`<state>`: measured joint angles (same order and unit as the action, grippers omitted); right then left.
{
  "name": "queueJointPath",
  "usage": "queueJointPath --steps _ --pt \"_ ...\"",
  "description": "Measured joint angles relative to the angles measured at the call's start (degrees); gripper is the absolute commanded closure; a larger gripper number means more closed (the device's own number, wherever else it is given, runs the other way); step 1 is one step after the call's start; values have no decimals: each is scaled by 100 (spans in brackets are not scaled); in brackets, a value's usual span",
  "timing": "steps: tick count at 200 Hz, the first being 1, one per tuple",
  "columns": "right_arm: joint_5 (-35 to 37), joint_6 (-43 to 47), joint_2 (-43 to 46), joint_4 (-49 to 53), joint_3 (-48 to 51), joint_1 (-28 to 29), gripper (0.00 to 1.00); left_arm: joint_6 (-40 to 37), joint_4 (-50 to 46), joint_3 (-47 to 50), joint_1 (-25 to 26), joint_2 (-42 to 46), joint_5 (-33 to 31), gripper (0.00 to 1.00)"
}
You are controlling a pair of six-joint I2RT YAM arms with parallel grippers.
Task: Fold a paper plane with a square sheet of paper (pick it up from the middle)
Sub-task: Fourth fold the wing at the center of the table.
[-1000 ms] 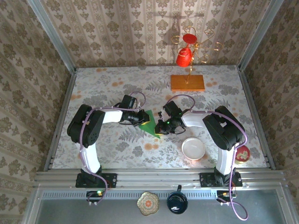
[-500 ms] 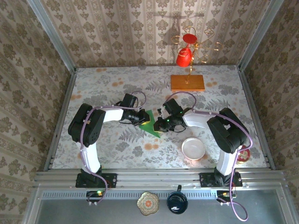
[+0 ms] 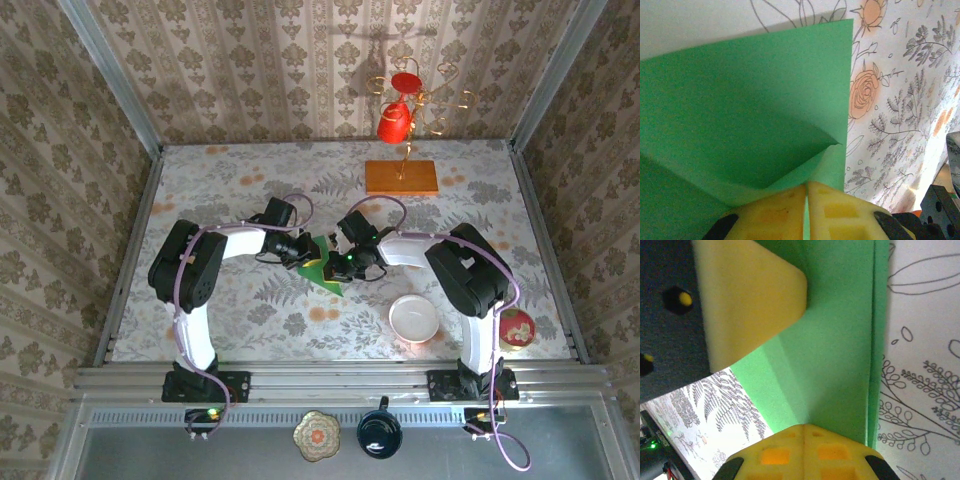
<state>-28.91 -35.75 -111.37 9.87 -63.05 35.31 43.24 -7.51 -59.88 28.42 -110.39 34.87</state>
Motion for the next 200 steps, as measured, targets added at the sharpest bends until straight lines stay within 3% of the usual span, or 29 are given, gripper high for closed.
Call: queueJointPath --steps 86,149,200 --pt "-199 61 557 -1001 1169 -48 98 0 -428 -247 -2 -111 -61 89" --pt "-442 448 1086 -767 1794 -197 98 0 -435 -256 -7 -116 -57 90" --pt "-398 761 1504 33 1878 -236 97 0 -457 -280 -7 -120 -57 89"
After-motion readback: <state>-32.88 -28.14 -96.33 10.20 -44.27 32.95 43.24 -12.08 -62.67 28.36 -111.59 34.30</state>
